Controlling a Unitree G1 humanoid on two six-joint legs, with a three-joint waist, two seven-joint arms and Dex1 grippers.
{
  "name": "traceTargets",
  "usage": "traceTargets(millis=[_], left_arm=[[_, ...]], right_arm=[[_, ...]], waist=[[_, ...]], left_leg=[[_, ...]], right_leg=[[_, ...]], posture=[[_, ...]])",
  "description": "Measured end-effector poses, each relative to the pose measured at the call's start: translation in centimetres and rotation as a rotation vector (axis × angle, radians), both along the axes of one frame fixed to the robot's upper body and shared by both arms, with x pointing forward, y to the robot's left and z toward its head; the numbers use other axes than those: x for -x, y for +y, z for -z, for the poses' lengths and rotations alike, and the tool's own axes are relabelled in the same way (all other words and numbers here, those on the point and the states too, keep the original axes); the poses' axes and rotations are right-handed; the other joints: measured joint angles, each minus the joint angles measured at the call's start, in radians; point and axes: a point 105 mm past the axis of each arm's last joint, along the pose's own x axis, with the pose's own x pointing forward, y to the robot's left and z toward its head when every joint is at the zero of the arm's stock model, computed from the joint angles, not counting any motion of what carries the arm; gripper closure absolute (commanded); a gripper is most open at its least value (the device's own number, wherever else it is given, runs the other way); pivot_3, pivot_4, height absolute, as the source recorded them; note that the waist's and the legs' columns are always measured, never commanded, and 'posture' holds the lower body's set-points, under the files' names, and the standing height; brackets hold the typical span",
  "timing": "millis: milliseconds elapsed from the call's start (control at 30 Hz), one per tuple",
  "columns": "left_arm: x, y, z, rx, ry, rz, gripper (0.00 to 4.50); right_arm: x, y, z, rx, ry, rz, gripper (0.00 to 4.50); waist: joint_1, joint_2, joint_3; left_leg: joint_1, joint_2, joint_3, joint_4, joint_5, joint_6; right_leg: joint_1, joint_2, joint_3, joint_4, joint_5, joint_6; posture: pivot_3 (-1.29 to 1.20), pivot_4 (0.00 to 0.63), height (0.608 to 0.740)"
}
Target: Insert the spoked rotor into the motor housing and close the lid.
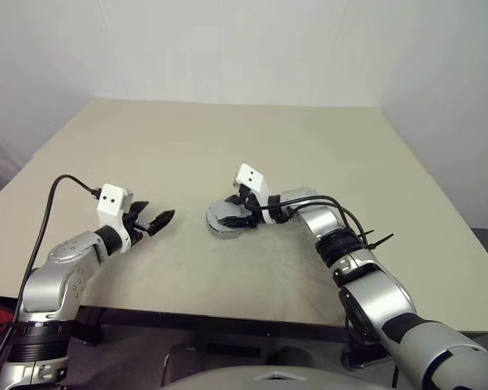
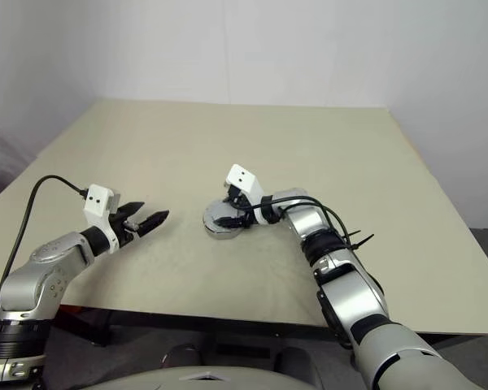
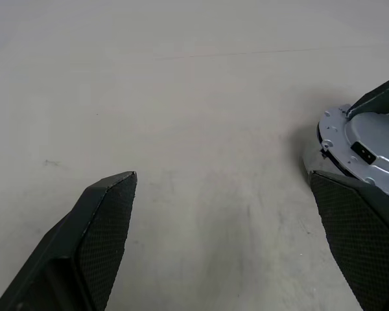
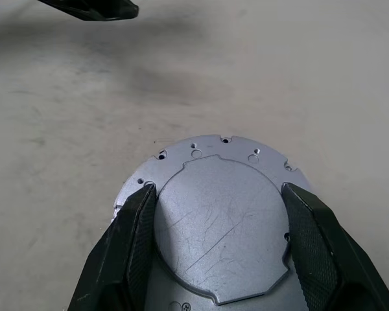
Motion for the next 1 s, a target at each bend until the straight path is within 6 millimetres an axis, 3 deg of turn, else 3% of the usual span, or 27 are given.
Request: traceTargets(millis=[1000], left_arm=[[-0.04, 0.00, -0.06, 0.000, -0.002, 0.000, 0.00]], right_arm=[[-0.20, -0.34, 0.48, 0.061, -0.064, -0.024, 1.55]], waist=[[0.000, 0.002, -0.003]], left_leg=[[0.005, -0.009, 0.000, -0.001, 0.000, 0.001]], right_leg=[[0.006, -0.009, 0.000, 0.000, -0.004, 0.008]], posture=[[0.00, 0.000, 0.740]])
